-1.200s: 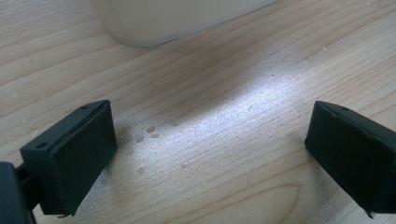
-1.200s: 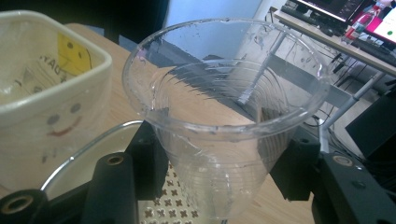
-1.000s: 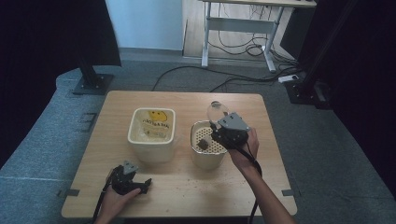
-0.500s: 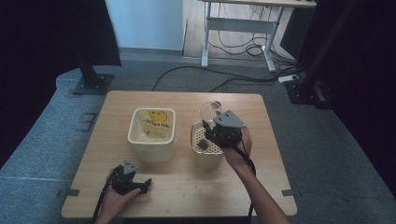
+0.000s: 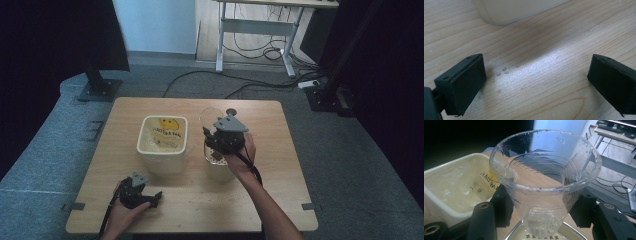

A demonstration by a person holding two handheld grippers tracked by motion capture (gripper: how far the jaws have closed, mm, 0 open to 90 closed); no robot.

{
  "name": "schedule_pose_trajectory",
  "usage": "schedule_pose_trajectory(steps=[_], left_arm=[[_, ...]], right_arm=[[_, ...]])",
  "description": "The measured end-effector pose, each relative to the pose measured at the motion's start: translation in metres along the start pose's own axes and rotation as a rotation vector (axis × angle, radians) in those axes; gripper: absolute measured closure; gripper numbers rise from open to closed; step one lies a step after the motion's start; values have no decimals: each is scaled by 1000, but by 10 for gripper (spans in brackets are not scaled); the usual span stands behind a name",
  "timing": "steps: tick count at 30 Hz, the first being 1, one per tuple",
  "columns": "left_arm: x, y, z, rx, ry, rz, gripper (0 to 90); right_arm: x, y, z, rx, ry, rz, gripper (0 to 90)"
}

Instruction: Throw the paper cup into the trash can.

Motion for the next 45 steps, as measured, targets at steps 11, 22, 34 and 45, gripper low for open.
schedule_pose_trajectory(steps=[11,22,34,45], left_arm=[[0,0,0,-1,1,3,15],[0,0,0,1,2,2,15],[0,-1,2,1,4,6,16],[0,-2,2,2,7,7,15]], right_arm=[[12,13,1,7,41,-49,435],[35,33,-3,18,69,-128,431],[88,78,-29,85,91,-325,188],[67,66,-22,110,60,-292,162]])
Point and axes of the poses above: each handheld gripper's, and its own axes: y roughly forward along the jaws, z roughly out of its underside, x roughly to its left, the point moved 2 cm from there along y, roughly forward along the jaws, and after that the axes turned 9 degrees about z, right-handed, at the moved point
